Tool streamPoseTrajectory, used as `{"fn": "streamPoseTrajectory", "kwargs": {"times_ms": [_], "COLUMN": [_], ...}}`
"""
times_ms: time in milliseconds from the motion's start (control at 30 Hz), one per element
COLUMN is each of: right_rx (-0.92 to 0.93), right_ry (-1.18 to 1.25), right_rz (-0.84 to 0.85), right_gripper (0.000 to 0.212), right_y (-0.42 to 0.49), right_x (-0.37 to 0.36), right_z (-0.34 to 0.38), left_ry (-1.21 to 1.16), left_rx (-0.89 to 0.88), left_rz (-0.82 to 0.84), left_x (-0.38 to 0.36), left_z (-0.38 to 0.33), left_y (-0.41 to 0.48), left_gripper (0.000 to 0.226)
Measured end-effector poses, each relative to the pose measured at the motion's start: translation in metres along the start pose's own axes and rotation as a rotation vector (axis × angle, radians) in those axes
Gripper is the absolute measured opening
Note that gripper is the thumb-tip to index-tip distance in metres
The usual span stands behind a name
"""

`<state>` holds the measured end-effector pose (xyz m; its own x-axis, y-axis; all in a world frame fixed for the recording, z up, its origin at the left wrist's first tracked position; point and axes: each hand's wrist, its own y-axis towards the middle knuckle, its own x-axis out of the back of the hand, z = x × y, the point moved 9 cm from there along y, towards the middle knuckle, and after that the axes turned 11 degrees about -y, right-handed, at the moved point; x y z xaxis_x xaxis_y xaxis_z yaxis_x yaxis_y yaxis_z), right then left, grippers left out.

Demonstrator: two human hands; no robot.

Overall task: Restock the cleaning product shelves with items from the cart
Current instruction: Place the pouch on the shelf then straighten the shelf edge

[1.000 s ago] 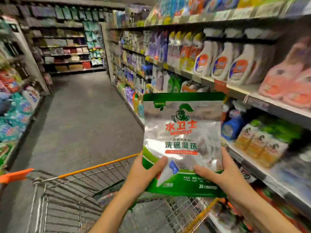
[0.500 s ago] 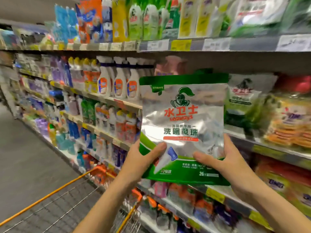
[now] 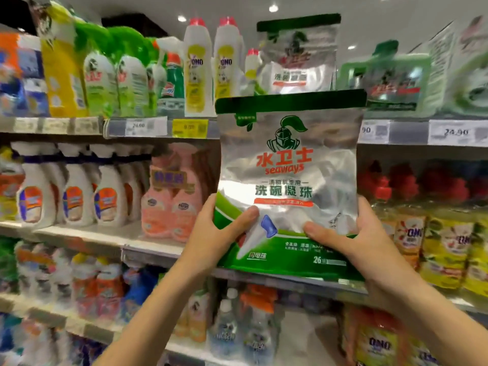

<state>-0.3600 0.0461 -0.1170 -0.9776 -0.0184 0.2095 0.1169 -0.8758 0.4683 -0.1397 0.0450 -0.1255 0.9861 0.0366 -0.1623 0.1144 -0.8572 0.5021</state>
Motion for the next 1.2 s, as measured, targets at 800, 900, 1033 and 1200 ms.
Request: {"fn": "streamPoseTrajectory", "kwargs": {"times_ms": [800,900,1033,1200], "right_rx": [0.496,0.563,0.797,0.83], "right_ry": [-0.18,-0.329,-0.755,-1.128], "right_rz": [-0.232,-0.259,-0.377,-0.536], "right_gripper": [0.054,0.054,0.085,0.133], "right_y": [0.216,0.219,0.215,0.207], "right_x": [0.033,0.036,0.021,0.014], "right_z": [0.168,0.165,0.168,0.158], "left_ry": [0.268,0.349,0.593,0.487], "left_rx": [-0.765,-0.813,-0.711,-0.638], "left_rz": [0.005,-0.066,-0.177,-0.123], "left_x": [-0.023,-0.025,-0.019,-0.016], "left_z": [-0.169,-0.164,-0.141,-0.134], "left_y": [0.234,0.236,0.254,0.265], "left_gripper": [0.058,0.061,0.077,0.063]}}
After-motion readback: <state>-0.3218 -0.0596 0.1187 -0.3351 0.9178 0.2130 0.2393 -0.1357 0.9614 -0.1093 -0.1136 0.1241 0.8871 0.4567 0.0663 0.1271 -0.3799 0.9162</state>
